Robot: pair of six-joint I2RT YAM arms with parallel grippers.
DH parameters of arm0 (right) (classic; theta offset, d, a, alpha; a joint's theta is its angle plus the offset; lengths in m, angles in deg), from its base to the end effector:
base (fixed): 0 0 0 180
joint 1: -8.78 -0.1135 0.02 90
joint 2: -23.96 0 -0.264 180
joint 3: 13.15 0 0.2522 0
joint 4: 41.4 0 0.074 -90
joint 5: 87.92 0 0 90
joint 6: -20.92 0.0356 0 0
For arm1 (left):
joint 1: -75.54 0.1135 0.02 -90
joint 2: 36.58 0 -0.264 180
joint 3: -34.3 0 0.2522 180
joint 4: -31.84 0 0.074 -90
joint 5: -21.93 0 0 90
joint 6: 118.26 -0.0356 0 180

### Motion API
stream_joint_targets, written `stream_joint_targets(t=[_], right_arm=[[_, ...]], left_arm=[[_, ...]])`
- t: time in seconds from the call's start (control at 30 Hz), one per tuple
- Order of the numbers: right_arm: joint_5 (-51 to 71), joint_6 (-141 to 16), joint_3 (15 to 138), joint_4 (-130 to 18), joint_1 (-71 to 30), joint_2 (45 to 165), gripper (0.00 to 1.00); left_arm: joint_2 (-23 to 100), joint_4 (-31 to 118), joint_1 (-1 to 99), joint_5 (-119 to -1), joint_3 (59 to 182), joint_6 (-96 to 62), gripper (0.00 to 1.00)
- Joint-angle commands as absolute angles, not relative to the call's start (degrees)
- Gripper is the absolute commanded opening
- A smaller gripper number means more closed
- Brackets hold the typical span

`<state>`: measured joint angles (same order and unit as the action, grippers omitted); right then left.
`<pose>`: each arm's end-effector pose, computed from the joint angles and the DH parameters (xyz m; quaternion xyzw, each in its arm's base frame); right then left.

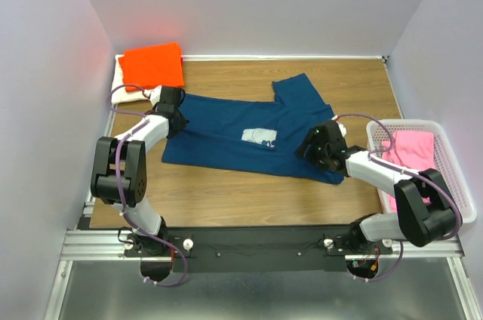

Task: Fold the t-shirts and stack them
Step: Fold the tshirt

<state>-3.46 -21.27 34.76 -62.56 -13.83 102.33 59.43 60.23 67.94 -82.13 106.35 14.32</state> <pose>0.2341 0.0938 0.1584 0.2213 0.9171 0.1520 0.2946 0.3425 -0.0370 0.1877 -0.3200 0.8841 -0.0309 0.3392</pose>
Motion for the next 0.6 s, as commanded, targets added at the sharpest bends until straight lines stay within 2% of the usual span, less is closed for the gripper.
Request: stream_joint_targets(t=[0.0, 0.27, 0.3, 0.43, 0.57], right_arm=[[-7.49, -20.57, 31.46, -68.52, -13.98, 104.29, 0.78], [-7.58, -21.00, 32.42, -69.14, -13.98, 103.77, 0.78], [-7.32, -21.18, 32.60, -69.40, -13.98, 103.68, 0.78], [-6.97, -22.32, 34.79, -70.19, -13.98, 102.98, 0.78], [-7.23, -23.82, 37.96, -71.60, -13.98, 101.75, 0.78]], left_arm=[[57.47, 60.19, 69.30, -81.96, 106.43, 12.96, 0.00], [59.04, 57.38, 69.39, -77.65, 106.16, 11.29, 0.02], [59.13, 57.29, 69.39, -77.47, 106.16, 11.03, 0.12], [58.00, 56.33, 69.39, -77.03, 105.37, 10.76, 0.39], [55.28, 56.15, 69.39, -77.03, 104.67, 10.41, 0.46]])
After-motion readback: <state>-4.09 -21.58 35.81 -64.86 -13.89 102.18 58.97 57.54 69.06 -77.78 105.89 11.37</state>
